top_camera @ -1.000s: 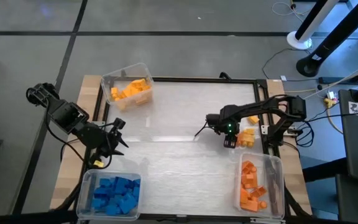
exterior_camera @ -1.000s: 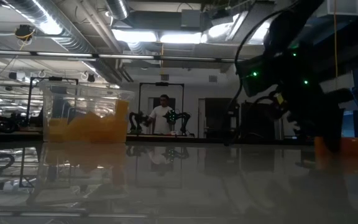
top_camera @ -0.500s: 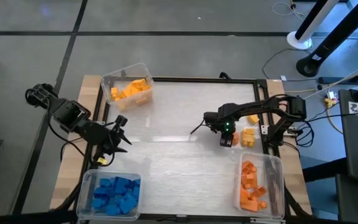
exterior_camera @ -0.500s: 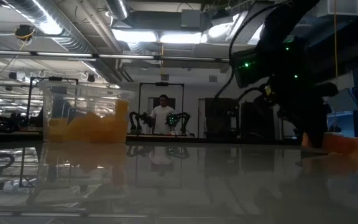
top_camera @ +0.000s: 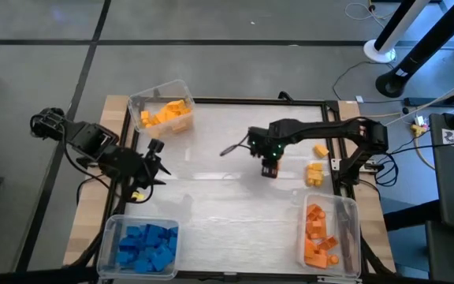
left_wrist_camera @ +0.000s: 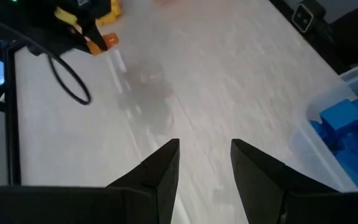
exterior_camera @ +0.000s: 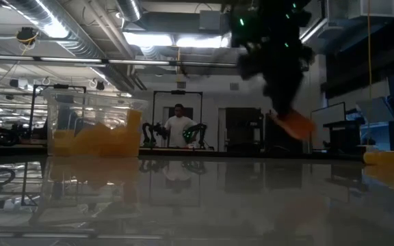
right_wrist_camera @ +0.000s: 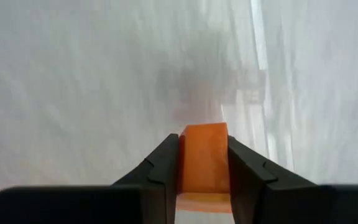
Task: Sort blocks
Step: Put the orange game piece into the bottom right transparent bin
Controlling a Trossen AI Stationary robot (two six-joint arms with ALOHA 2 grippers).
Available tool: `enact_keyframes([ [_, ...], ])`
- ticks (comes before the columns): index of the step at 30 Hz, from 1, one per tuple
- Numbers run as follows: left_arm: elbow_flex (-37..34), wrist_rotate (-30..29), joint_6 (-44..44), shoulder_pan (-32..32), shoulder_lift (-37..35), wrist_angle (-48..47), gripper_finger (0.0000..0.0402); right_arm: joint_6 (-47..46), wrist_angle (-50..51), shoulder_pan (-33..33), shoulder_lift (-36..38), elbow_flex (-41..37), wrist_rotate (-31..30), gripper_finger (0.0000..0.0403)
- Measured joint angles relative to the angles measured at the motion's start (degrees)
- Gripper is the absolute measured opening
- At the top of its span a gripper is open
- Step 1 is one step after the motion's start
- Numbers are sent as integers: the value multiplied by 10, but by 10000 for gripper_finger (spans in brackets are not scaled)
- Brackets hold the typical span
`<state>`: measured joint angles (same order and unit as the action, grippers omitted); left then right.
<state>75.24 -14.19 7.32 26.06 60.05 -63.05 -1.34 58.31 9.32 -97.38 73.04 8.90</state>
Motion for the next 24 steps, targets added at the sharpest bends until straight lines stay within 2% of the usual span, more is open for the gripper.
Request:
enact_keyframes([
  [6, 0, 0, 2, -20, 0, -18, 134, 19, 3, -8, 0, 112, 38, 106],
  [11, 0, 0, 2, -34, 0, -24, 134, 23, 33, -40, 0, 200, 75, 98],
  [18, 0, 0, 5, -52, 0, -24, 134, 0, 127, -128, 0, 283, 99, 103],
  [24, 0, 0, 9, -62, 0, -22, 134, -93, 215, -222, 1, 305, 98, 98],
])
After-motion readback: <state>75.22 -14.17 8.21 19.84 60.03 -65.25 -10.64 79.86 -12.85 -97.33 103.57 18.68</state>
